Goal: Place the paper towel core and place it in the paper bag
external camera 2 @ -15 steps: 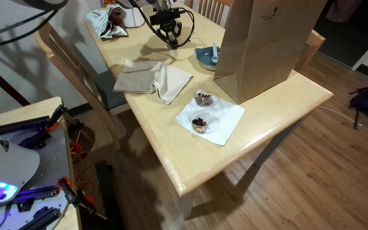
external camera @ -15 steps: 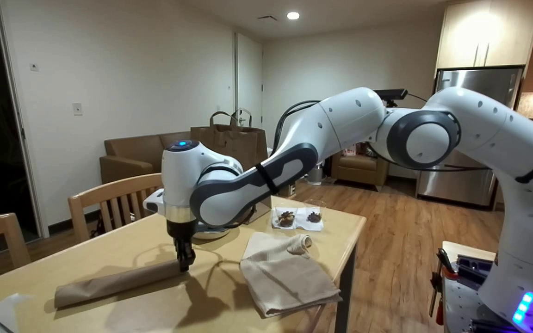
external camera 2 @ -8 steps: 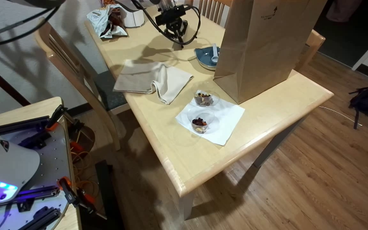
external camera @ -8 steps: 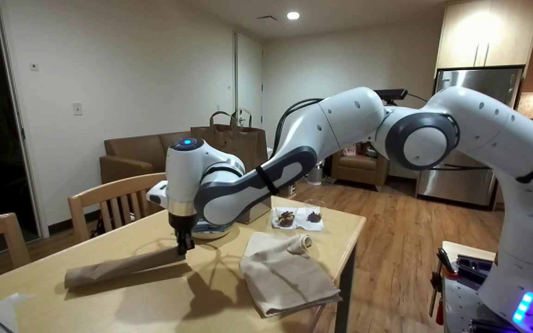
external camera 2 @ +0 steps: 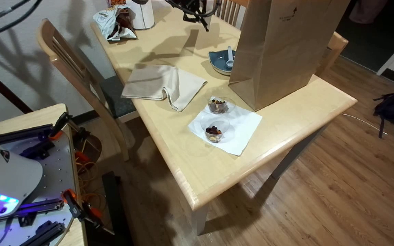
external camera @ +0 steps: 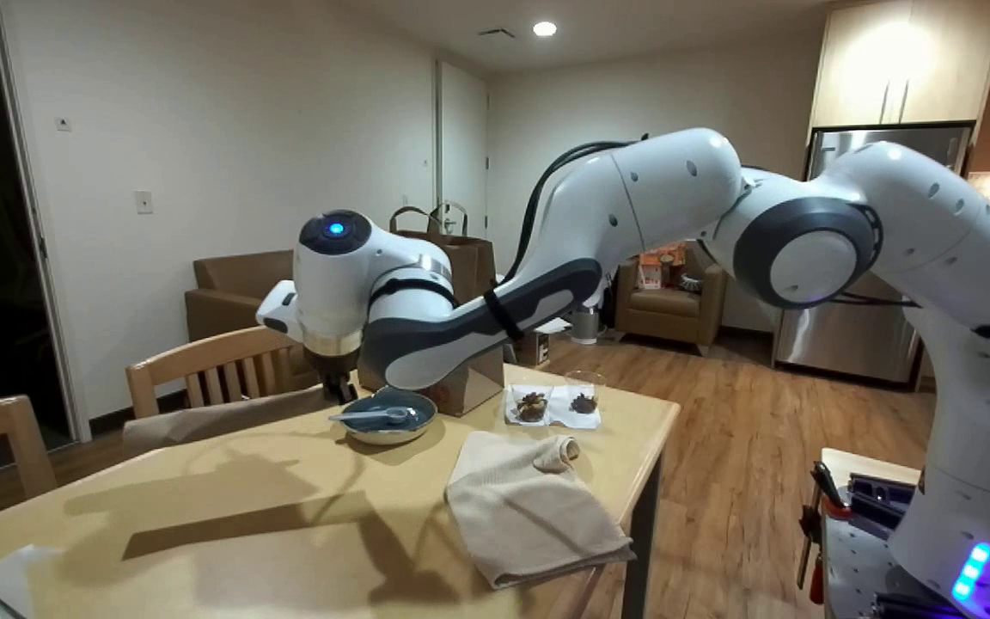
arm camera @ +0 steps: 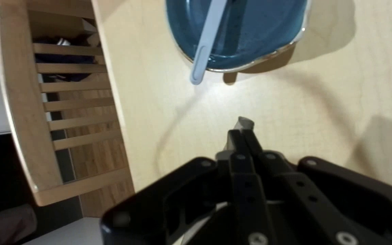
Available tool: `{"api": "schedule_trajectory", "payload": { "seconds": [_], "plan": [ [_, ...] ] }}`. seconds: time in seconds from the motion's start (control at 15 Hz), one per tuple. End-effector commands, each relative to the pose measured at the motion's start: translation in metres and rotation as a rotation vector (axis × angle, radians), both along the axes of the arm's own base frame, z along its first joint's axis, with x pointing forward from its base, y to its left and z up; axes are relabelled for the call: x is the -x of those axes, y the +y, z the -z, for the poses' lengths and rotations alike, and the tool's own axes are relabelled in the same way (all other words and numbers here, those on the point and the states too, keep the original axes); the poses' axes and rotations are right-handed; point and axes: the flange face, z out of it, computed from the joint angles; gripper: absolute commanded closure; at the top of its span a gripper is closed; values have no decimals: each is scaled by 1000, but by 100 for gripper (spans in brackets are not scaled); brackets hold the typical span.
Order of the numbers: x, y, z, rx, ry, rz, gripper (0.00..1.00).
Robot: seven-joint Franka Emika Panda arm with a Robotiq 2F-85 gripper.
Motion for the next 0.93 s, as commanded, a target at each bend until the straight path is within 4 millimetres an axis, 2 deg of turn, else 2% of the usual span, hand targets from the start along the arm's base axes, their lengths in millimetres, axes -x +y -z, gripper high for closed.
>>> {"api": "schedule_trajectory", "payload": {
  "seconds": [0.0, 0.27, 0.47, 0.6, 0.67, 0.73, 0.87],
  "plan": [
    [12, 9, -48, 126, -90, 18, 99],
    [20, 14, -111, 217, -249, 63, 99],
    [28, 11, -164, 285, -400, 106, 99],
    [35, 8, -192, 317, -487, 133, 99],
    [37, 7, -202, 321, -514, 138, 99],
    [28, 14, -188, 304, -468, 106, 98],
    [33, 13, -203, 311, -502, 117, 98]
  ]
}}
